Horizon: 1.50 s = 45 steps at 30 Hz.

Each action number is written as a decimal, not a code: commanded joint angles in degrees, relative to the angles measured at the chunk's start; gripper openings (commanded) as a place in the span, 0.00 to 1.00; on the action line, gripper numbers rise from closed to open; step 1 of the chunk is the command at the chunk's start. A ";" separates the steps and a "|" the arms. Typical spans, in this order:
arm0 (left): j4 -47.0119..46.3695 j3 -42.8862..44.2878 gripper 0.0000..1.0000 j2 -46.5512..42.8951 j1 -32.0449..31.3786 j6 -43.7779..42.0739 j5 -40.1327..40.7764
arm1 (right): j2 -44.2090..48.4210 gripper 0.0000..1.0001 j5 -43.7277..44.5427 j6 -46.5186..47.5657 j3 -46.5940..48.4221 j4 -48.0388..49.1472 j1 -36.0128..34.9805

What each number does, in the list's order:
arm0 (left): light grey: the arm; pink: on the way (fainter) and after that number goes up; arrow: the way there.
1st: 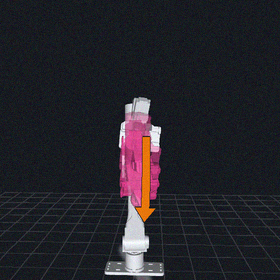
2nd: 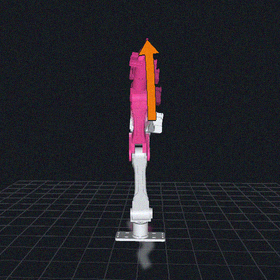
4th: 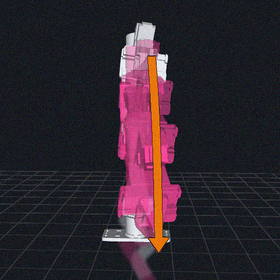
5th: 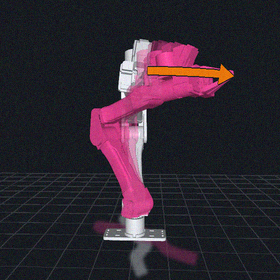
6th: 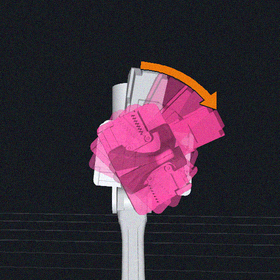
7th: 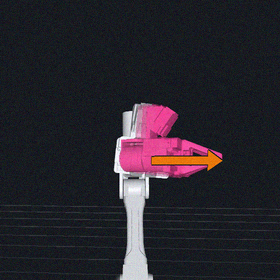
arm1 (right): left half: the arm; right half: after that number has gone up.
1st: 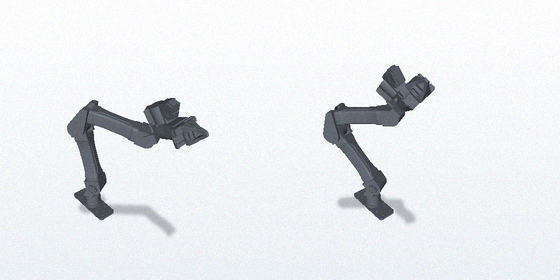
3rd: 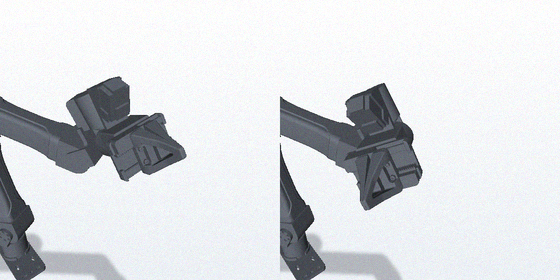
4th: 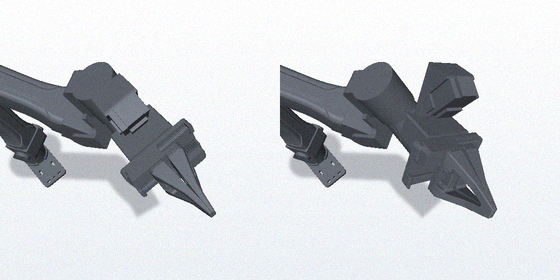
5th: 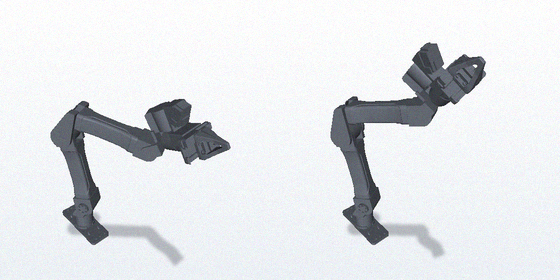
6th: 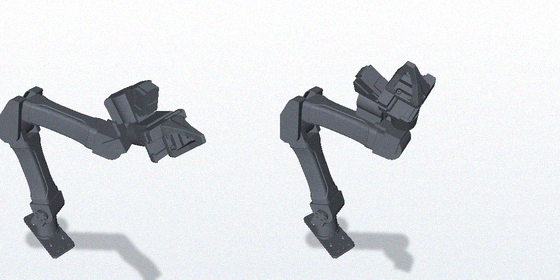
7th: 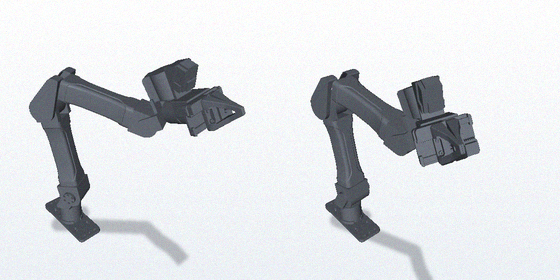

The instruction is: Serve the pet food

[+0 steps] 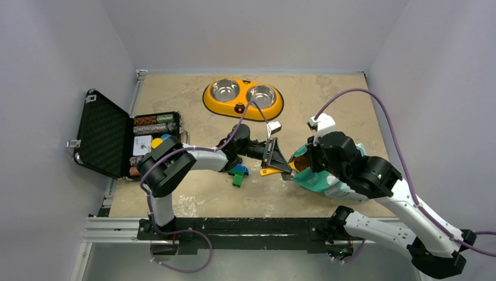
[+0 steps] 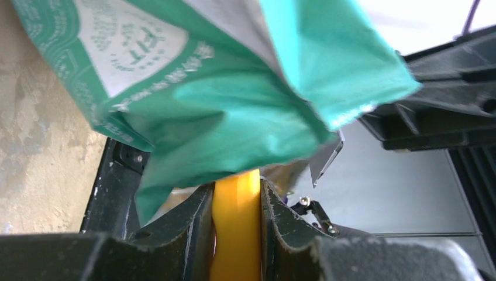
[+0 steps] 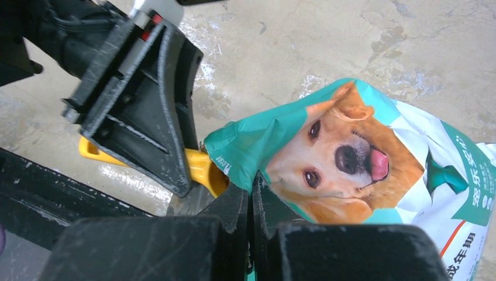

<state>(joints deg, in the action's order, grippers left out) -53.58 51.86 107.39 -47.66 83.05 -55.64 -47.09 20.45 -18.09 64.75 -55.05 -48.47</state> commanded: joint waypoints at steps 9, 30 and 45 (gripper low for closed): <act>12.01 -1.09 0.00 -13.23 3.88 -5.05 -3.22 | 4.17 0.00 6.57 -4.01 -0.60 2.17 -0.40; 18.85 -9.18 0.00 -24.31 7.58 -6.55 -7.23 | 4.81 0.00 11.36 -4.53 1.25 -1.45 0.39; 26.58 -12.23 0.00 -39.04 13.34 -5.05 -9.81 | 6.16 0.00 12.78 -5.86 1.39 -2.94 0.48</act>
<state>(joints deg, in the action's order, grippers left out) -28.69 38.65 71.90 -36.29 78.41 -63.83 -42.02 29.43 -23.14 63.66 -56.45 -48.40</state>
